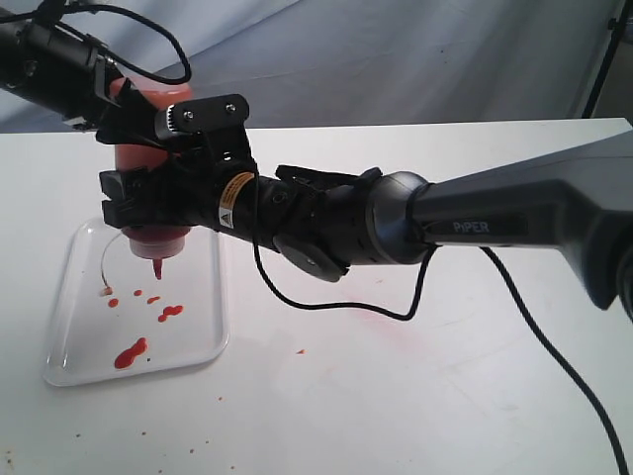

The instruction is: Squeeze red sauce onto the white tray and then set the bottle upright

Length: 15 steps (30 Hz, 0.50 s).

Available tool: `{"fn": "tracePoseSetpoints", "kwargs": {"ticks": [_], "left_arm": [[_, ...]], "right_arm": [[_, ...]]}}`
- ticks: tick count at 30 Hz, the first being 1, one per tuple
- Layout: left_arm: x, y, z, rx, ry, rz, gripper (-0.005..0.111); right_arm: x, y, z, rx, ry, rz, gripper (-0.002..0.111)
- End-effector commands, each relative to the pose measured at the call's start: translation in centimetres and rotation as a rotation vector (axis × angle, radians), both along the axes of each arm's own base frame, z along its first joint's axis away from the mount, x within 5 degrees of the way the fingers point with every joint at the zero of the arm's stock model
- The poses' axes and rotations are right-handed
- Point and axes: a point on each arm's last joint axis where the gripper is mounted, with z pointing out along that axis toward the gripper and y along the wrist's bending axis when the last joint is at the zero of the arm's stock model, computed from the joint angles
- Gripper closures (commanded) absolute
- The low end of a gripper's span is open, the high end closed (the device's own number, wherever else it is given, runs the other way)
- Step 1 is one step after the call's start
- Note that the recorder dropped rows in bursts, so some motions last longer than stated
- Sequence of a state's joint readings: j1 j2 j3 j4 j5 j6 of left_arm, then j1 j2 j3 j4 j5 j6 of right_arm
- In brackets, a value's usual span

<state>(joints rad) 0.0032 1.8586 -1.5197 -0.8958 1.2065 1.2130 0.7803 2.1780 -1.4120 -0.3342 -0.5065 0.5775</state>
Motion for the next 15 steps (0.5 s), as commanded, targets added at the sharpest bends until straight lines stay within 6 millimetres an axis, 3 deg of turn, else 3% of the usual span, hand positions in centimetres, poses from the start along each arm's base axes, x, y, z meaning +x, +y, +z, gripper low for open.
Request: {"fn": "tracePoseSetpoints", "kwargs": {"ticks": [1, 3, 5, 7, 10, 12, 15], "left_arm": [[-0.4, -0.4, 1.0, -0.052, 0.014, 0.017, 0.104], [-0.5, -0.4, 1.3, -0.054, 0.015, 0.023, 0.1], [-0.9, -0.4, 2.0, -0.066, 0.02, 0.044, 0.088], [-1.5, -0.4, 3.2, -0.073, -0.009, 0.045, 0.068], [-2.5, -0.3, 4.8, -0.07, -0.015, 0.076, 0.026], [-2.6, -0.2, 5.0, -0.055, -0.016, 0.079, 0.013], [-2.6, -0.1, 4.8, -0.04, -0.003, 0.088, 0.01]], "right_arm": [[0.1, -0.1, 0.8, 0.105, 0.058, -0.029, 0.108], [0.1, -0.1, 0.9, 0.124, 0.058, -0.026, 0.108], [0.1, 0.0, 0.9, 0.134, 0.069, -0.028, 0.108], [0.1, -0.1, 0.9, 0.137, 0.076, -0.029, 0.108], [0.1, 0.0, 0.9, 0.163, 0.113, -0.033, 0.108], [0.0, 0.0, 0.9, 0.159, 0.104, -0.023, 0.108], [-0.3, 0.2, 1.4, 0.181, 0.057, 0.023, 0.108]]}}
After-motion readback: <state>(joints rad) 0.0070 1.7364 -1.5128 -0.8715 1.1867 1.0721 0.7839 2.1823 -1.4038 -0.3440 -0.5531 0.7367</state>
